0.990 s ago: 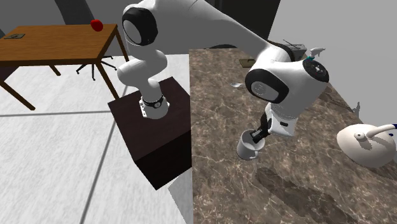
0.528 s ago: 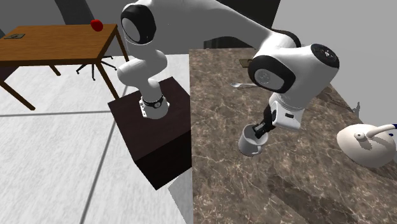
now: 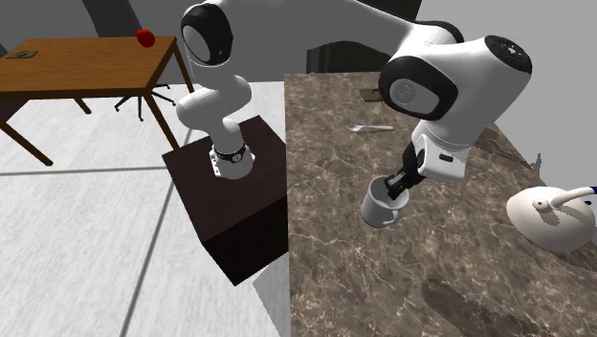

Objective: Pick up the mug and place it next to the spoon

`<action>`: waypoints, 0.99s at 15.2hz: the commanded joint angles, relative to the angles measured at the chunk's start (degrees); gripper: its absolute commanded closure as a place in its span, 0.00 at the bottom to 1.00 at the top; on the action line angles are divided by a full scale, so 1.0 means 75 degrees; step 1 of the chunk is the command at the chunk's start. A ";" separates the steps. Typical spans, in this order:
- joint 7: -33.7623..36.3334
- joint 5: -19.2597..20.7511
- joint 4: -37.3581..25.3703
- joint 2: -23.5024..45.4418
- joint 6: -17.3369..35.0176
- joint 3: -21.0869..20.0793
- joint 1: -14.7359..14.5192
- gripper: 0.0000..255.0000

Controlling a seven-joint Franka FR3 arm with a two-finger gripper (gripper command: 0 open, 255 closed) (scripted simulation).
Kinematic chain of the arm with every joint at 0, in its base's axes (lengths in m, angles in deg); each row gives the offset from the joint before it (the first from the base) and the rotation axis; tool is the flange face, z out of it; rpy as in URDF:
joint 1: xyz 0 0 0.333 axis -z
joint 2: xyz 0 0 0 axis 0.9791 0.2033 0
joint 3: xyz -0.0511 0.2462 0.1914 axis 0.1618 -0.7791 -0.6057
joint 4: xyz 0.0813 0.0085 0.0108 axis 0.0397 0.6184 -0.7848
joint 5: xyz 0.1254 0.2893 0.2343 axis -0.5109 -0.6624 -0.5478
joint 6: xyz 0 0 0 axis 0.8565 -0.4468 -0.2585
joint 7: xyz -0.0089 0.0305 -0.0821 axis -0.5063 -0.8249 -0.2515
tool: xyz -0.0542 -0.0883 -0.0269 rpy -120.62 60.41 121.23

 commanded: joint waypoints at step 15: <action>0.1935 -0.0114 0.0093 -0.0318 -0.0277 -0.0755 -0.1211 1.00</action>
